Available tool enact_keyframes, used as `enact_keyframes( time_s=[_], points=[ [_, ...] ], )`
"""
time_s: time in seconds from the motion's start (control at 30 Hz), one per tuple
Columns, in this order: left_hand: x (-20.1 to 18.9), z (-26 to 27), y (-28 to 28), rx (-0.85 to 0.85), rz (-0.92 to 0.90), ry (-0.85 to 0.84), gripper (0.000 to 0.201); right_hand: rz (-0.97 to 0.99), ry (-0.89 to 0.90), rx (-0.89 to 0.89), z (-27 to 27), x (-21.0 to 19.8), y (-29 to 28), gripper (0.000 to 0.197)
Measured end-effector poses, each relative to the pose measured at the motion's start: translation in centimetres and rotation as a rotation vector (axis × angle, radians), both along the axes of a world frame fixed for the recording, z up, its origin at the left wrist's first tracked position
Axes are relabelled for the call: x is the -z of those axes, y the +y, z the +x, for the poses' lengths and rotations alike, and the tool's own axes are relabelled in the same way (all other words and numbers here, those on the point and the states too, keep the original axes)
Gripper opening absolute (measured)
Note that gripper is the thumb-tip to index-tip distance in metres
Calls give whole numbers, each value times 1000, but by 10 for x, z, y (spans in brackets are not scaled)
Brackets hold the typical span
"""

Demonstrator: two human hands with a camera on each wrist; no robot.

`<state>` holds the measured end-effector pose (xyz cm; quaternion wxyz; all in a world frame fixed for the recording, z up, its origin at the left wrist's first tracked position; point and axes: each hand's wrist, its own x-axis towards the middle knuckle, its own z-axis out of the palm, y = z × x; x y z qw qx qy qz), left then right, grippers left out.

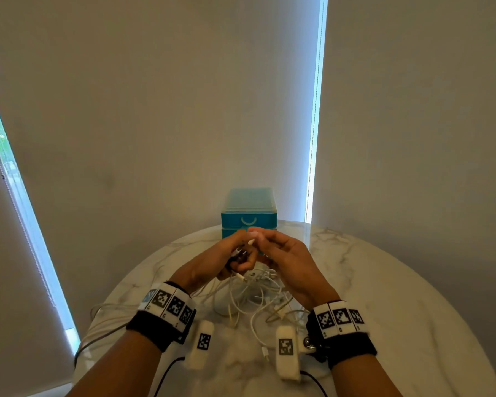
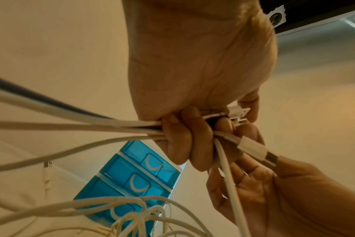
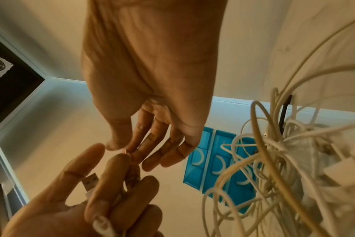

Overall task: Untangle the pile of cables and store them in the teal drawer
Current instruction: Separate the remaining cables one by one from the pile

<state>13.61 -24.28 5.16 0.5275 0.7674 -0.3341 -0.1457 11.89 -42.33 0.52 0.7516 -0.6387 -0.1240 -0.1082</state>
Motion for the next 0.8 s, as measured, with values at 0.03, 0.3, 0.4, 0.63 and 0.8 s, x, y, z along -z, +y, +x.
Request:
enact_keyframes(
  time_s=[0.03,0.3,0.4,0.63,0.8],
  points=[
    [-1,-2,-1,-17,-2,8,67,25,-1,32,-1,-1,0,27],
    [-3,19,12,-451,-314,7,88,93,-178,486,8,-13,-11,13],
    [-9,25,14,-525,-388,-3,87,35,-226,398,10,-29,2,13],
    [-28,34,25,-658,-498,-52,87,-345,-143,148,15,-55,41,14],
    [-30,32,38,-577,-461,-21,78,-488,-252,131,5,-59,64,22]
  ],
)
